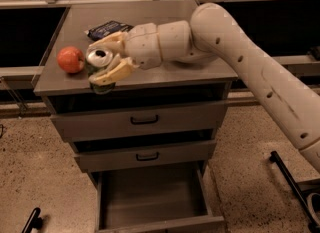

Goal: Place green can into bottom drawer

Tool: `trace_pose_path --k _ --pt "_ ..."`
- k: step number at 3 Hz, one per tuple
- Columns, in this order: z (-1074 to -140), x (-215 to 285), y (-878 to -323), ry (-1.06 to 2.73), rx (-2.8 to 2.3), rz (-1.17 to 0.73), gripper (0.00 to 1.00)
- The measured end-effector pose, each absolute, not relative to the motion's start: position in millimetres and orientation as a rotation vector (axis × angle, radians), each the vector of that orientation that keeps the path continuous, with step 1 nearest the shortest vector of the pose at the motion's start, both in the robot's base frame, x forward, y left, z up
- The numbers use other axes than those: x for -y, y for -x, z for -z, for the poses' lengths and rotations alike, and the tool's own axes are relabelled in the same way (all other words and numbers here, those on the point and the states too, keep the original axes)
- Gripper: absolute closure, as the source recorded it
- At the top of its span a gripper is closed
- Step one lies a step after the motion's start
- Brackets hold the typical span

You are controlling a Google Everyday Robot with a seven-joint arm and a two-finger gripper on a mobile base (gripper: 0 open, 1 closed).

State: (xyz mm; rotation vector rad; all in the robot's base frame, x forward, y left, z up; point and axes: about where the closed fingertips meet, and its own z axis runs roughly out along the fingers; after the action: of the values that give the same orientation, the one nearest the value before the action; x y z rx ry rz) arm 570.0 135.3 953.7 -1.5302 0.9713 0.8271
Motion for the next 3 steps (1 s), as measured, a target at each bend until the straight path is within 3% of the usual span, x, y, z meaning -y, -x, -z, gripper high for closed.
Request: trace_pose_path --k 1,2,3 --pt "-916.7 -144.9 -528.7 1.781 -1.004 -0.711 1.00" --pt "-903.5 -150.1 -533.0 1.813 -1.057 -0.729 1.00" --pt "-859.2 -111.2 -545.8 1.774 -1.202 -0.738 1.00"
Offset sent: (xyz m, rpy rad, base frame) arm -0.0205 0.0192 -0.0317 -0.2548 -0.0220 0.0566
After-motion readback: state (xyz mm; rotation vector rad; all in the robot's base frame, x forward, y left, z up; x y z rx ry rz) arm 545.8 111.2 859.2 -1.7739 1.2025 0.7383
